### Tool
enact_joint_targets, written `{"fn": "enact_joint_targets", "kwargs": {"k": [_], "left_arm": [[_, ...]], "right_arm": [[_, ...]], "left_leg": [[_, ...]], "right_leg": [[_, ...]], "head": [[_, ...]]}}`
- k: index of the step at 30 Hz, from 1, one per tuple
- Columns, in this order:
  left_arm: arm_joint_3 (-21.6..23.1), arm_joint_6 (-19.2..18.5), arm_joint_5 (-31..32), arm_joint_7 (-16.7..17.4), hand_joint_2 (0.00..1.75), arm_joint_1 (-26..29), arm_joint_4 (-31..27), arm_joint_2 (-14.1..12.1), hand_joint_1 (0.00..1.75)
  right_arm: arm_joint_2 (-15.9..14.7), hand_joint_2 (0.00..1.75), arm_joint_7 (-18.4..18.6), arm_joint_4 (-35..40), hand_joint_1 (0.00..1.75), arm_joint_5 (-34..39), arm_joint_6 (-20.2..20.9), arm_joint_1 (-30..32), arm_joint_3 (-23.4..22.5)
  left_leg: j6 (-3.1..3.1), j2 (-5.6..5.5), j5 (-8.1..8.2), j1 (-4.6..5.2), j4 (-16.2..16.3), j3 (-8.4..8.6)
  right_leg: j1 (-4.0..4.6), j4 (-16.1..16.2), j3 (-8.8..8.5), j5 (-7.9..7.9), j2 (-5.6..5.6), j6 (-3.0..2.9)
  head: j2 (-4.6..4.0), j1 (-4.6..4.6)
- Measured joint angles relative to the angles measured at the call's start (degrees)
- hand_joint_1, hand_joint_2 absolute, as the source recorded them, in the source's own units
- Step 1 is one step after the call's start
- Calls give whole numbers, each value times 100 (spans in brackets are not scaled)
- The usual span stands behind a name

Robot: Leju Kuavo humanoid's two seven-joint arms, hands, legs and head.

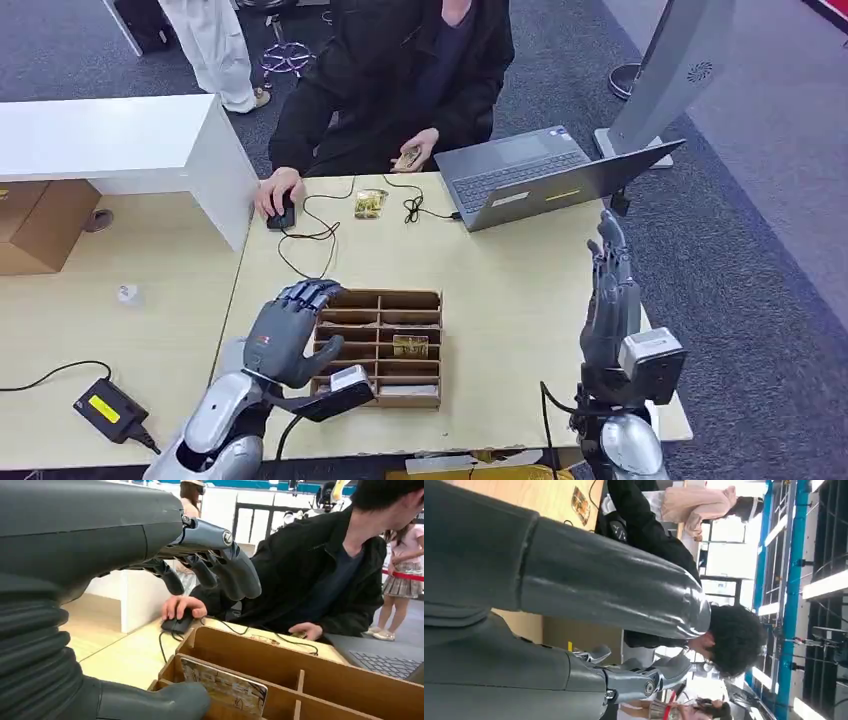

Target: Pass the card to the sensor for recognition and then transmit it.

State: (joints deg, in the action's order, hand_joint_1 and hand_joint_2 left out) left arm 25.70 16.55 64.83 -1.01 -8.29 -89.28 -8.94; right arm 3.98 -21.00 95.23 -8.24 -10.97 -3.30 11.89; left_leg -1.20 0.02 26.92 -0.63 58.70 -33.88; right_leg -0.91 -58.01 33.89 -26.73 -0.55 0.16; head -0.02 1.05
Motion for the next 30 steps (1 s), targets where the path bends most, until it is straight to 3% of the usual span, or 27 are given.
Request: {"fn": "enact_joint_targets", "kwargs": {"k": [4, 30], "left_arm": [[7, -11, 13, 0, 175, -1, 52, 18, 65], [376, -127, 48, -26, 175, -185, 304, 98, 72]], "right_arm": [[0, 0, 0, -26, 0, 4, 2, -8, 0], [15, 0, 2, -138, 0, 11, 20, -97, 52]], "left_leg": [[0, 0, 0, 0, 0, 0], [0, 0, 0, 0, 0, 0]], "right_leg": [[0, 0, 0, 0, 0, 0], [0, 0, 0, 0, 0, 0]], "head": [[0, 0], [0, 0]]}}
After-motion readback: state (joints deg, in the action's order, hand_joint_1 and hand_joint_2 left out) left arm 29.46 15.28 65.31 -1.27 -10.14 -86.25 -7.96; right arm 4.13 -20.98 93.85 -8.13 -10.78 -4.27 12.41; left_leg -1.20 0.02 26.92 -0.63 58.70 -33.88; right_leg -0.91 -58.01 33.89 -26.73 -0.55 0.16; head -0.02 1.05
